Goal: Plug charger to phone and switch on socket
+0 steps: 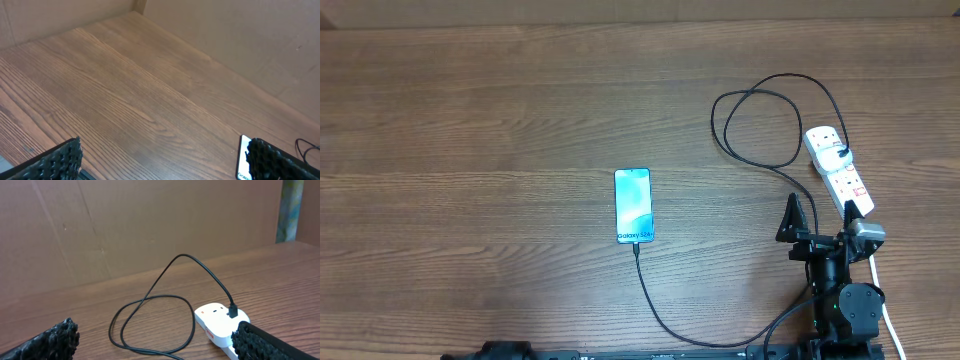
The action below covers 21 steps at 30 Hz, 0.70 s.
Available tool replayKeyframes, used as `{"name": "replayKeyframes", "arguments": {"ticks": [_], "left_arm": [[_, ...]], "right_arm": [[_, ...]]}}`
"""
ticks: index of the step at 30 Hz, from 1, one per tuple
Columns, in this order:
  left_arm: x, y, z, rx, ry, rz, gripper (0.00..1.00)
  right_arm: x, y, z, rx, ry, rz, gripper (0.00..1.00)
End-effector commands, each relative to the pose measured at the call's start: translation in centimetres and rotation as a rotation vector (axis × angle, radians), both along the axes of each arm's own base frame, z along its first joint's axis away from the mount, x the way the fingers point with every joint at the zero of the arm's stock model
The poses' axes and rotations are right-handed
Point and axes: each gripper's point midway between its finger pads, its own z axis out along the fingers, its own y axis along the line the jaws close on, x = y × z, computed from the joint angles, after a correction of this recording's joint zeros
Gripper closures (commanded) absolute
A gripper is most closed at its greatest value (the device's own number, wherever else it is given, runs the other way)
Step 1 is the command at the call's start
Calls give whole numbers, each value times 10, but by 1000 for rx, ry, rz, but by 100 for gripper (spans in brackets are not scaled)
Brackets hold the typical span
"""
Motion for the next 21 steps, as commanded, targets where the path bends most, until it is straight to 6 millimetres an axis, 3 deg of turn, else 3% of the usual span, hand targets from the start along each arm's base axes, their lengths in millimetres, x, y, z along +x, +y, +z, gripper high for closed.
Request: {"name": "replayKeyframes", "arguments": {"ticks": [1,21], "left_arm": [[-2,2,2,-7,-15,22,0],[-1,2,3,-9,-22,14,0]], "right_arm": [[0,-3,-2,-8,-4,-16,0],[0,-3,-2,-8,-4,-16,0]]}}
